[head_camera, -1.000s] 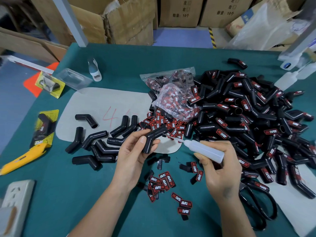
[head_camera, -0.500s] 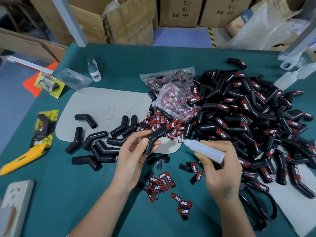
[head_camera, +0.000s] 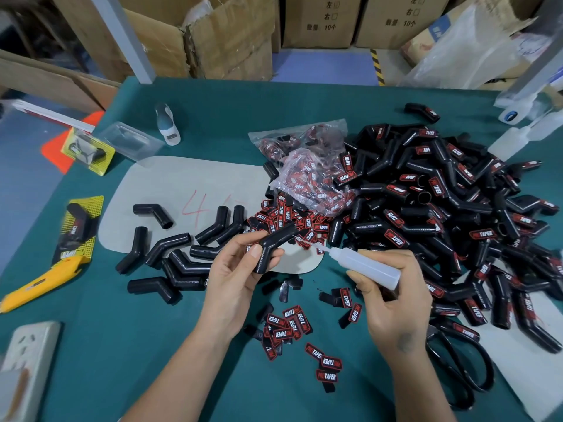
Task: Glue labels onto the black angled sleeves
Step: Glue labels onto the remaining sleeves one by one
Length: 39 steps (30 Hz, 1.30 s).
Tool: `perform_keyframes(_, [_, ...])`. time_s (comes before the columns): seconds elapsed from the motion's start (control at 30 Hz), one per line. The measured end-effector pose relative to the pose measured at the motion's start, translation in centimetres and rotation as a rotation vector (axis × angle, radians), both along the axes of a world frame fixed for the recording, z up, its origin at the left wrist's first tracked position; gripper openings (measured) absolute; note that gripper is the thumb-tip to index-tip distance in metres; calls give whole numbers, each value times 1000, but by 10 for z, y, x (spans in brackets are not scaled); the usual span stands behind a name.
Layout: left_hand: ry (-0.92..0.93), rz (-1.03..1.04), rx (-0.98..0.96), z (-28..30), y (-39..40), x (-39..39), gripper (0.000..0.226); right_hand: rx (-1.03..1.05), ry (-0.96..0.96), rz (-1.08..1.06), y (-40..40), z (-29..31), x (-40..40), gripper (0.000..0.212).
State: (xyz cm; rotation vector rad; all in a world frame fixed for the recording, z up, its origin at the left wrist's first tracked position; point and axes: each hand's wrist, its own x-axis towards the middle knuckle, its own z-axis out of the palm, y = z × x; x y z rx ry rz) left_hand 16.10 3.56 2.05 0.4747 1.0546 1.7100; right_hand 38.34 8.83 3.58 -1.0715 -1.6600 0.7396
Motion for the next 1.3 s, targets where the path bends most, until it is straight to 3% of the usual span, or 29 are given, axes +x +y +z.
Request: perform_keyframes(1.3, [47, -42, 19, -1, -2, 1, 19, 19, -1, 21, 0, -1, 0, 22])
